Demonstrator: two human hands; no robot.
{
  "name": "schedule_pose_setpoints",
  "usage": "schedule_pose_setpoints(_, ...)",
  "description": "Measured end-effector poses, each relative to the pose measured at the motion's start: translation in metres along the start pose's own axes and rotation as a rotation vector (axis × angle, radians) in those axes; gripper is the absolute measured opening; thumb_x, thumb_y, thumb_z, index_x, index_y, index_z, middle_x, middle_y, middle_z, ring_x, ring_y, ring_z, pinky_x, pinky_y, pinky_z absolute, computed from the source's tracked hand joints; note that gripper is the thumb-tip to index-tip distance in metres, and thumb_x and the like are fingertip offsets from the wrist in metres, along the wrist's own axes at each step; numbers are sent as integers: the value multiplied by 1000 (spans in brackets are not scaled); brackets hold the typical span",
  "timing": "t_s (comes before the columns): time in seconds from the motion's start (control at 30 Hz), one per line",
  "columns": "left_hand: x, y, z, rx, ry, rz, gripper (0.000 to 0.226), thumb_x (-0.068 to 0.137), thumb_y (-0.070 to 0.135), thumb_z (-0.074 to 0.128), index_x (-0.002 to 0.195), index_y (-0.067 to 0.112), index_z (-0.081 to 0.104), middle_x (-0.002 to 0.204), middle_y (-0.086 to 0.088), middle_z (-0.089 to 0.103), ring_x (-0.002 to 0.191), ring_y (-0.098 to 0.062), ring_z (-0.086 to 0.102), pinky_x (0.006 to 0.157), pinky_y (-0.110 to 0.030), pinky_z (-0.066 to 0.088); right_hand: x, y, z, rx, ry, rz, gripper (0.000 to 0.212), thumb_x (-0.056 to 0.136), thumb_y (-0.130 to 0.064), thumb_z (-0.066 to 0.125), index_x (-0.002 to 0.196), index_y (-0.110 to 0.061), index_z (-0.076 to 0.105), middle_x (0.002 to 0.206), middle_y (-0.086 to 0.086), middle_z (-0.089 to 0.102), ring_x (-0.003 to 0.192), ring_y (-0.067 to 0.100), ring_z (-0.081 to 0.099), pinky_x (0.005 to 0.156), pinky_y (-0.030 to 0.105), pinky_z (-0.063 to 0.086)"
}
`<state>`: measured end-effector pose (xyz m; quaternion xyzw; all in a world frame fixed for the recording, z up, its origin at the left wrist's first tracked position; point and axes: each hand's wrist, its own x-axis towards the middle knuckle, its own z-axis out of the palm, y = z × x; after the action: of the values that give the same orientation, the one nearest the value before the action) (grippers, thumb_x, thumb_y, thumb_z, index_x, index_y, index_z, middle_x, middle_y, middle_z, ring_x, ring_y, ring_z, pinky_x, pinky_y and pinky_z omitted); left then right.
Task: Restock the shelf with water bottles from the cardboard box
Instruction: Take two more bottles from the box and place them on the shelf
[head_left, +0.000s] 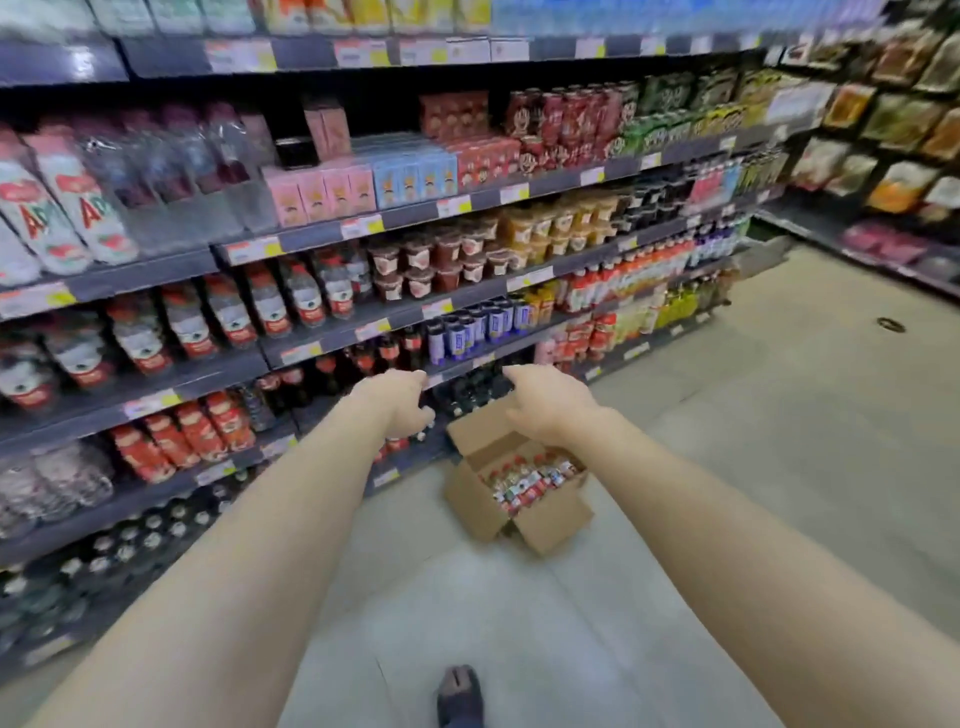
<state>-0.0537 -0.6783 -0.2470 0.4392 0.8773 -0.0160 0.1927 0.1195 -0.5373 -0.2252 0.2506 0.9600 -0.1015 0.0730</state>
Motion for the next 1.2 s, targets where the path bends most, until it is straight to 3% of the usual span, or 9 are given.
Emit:
schedule_pose_setpoints(0.1,62,21,22,-17,-33,10,60,103,39,51,159,21,36,155,-7,50,133,-29,56,103,-41,51,45,49,16,31,19,27,58,98,-20,50,155,-21,37,150,3,51,128,26,56,96,44,54)
schedule_pose_setpoints(0.17,112,28,29,-26,-46,8,60,104,37,51,159,18,37,159,-7,45,141,-30,48,108,-40,46,91,80,25,21,3,32,58,98,-21,49,154,-21,38,148,3,53,125,27,58,94,45,55)
schedule_pose_setpoints(0.37,259,32,42,-128,-117,-104,54,102,37,51,151,17,46,151,-11,53,134,-33,54,106,-43,49,221,167,52,45,-162,103,50,92,-25,54,141,-17,49,127,11,65,109,34,63,84,41,57)
schedule_pose_setpoints(0.6,386,50,65,-192,-246,-257,50,99,40,53,144,18,52,146,-12,57,128,-33,59,105,-44,50,337,266,97,143,-375,95,48,85,-27,57,129,-9,59,113,16,69,104,36,65,82,38,55)
schedule_pose_setpoints(0.83,523,95,127,-296,-341,-392,49,100,43,51,137,13,61,138,-13,63,124,-35,61,104,-44,52,480,367,165,64,-494,-18,42,87,-17,58,129,-10,59,113,14,70,103,35,67,82,37,57)
schedule_pose_setpoints(0.97,606,134,199,-393,-366,-516,50,100,48,47,140,21,59,134,-12,65,122,-33,61,101,-44,53,551,439,235,15,-612,-39,37,95,-34,56,122,-9,58,107,13,69,86,30,62,69,33,45)
schedule_pose_setpoints(1.03,639,157,243,-463,-417,-578,45,99,47,49,133,20,62,127,-13,68,112,-34,65,93,-39,56,572,477,284,-3,-697,-32,37,95,-40,52,115,-11,64,105,12,70,90,31,66,69,33,45)
schedule_pose_setpoints(1.1,664,173,286,-476,-470,-598,49,101,46,52,136,14,61,123,-16,69,109,-35,67,88,-37,56,590,503,334,-18,-743,-34,27,94,-27,52,111,-11,65,105,11,69,98,32,67,71,30,46)
schedule_pose_setpoints(1.2,697,191,354,-476,-477,-601,55,101,46,53,146,15,51,125,-18,67,118,-37,63,90,-41,55,611,526,403,-10,-780,1,23,96,-17,52,113,-6,63,102,14,65,89,32,61,67,29,44)
